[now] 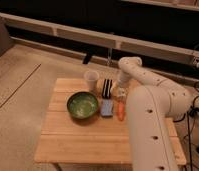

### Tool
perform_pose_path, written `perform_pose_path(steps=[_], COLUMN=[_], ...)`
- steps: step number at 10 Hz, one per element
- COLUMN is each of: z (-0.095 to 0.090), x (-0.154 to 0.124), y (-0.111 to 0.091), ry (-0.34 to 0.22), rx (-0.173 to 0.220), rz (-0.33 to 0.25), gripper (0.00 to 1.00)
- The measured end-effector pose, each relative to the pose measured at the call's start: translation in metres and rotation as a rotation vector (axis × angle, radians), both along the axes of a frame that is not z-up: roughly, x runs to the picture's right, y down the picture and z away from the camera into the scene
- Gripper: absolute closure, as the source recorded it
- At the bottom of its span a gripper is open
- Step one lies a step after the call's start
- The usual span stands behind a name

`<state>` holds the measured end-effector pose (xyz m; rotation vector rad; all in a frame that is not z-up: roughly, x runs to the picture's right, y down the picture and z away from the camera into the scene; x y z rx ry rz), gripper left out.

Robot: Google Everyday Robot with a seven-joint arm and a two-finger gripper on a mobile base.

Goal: Place the bottle in the ceramic bowl

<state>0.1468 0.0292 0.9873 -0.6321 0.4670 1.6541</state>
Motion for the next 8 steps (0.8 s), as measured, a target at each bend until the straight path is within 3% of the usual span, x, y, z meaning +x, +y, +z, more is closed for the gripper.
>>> perform_pose_path(steps=[5,6,8], z=[-0.006,-0.011,-0.029], x=[-0.006,-0.005,0.005], y=[-0.009,-0.017,-0.052], ry=[-0.011,-0.007,0.021], rx=[-0.019,-0.003,0.085], rz=[-0.001,0.0,-0.01], gripper=[0.96,1.0,1.0])
